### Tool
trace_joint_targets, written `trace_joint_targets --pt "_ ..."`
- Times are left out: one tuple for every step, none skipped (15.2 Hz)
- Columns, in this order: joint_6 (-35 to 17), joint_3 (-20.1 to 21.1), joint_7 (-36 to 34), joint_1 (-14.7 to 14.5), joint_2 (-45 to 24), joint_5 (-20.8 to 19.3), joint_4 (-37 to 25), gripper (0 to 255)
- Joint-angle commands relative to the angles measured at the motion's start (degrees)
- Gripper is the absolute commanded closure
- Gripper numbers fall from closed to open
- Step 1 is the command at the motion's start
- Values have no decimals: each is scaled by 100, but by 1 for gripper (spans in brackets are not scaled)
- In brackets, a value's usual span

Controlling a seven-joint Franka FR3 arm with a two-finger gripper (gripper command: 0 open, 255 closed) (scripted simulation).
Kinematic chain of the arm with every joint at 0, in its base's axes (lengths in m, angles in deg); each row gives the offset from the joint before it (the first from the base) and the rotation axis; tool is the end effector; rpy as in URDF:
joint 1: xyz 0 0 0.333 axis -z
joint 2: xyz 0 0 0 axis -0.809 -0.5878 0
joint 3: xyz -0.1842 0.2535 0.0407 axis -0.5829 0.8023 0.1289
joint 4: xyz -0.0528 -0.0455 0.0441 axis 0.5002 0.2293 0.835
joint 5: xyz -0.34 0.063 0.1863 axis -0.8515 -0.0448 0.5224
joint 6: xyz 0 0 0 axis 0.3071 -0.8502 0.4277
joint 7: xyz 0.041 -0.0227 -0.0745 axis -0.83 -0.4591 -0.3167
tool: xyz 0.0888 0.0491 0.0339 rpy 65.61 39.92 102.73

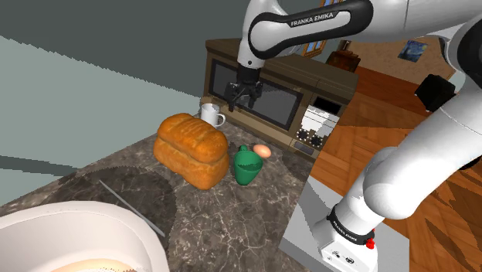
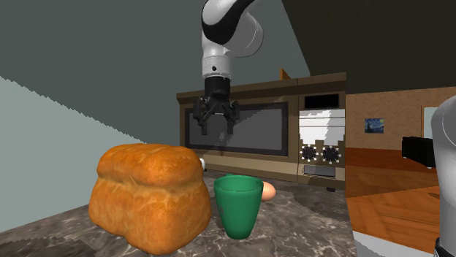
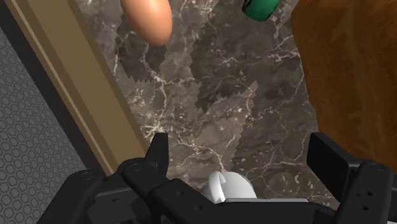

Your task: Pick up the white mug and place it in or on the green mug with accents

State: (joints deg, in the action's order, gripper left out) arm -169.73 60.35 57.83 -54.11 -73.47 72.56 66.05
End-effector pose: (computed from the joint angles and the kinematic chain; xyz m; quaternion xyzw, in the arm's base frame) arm 0.4991 0.0288 0.4611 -0.9928 0.1196 0.0106 0.0017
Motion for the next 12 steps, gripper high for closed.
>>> trace_joint_targets --pt "-179 49 -173 -12 -454 -54 -349 0" --pt "-252 64 -249 -16 -662 -87 -516 0" --pt "-316 76 -326 -23 -870 -123 -691 0" --pt "-373 85 -402 -31 -1080 -160 -874 0" --pt "-423 90 -477 -41 -1290 -198 -1064 0" --pt "-464 93 -551 -52 -1501 -237 -1263 0" --pt "-498 94 -623 -65 -1712 -277 -1471 0" --pt "-524 91 -693 -79 -1926 -317 -1687 0" --pt "-542 86 -762 -95 -2140 -356 -1913 0" --pt "-551 78 -827 -113 -2357 -394 -2149 0" --pt "-553 68 -891 -132 -2576 -430 -2395 0" --pt "-545 55 -951 -152 -2797 -465 -2653 0"
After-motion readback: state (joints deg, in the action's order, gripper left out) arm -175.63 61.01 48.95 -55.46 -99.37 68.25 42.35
